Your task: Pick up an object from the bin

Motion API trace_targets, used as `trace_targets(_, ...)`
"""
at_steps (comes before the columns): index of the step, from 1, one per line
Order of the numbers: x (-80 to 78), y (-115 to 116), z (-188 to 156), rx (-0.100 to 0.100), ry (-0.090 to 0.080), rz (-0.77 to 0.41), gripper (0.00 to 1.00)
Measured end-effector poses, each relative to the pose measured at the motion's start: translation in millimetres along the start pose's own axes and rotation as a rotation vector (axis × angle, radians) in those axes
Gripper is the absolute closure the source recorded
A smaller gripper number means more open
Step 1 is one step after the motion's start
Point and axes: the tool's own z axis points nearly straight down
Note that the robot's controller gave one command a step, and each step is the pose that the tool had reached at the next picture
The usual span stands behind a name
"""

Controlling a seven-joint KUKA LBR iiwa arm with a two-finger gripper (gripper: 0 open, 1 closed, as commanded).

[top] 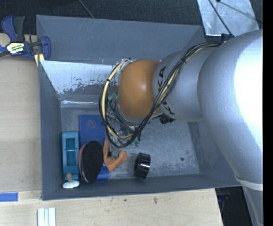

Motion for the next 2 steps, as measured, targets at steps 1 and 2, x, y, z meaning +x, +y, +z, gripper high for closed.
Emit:
trace_targets(1,10.4,7.9,1.3,0.008,0.017,0.17,1.0)
trace_targets(2,10.4,7.9,1.3,0.008,0.017,0.171,1.0)
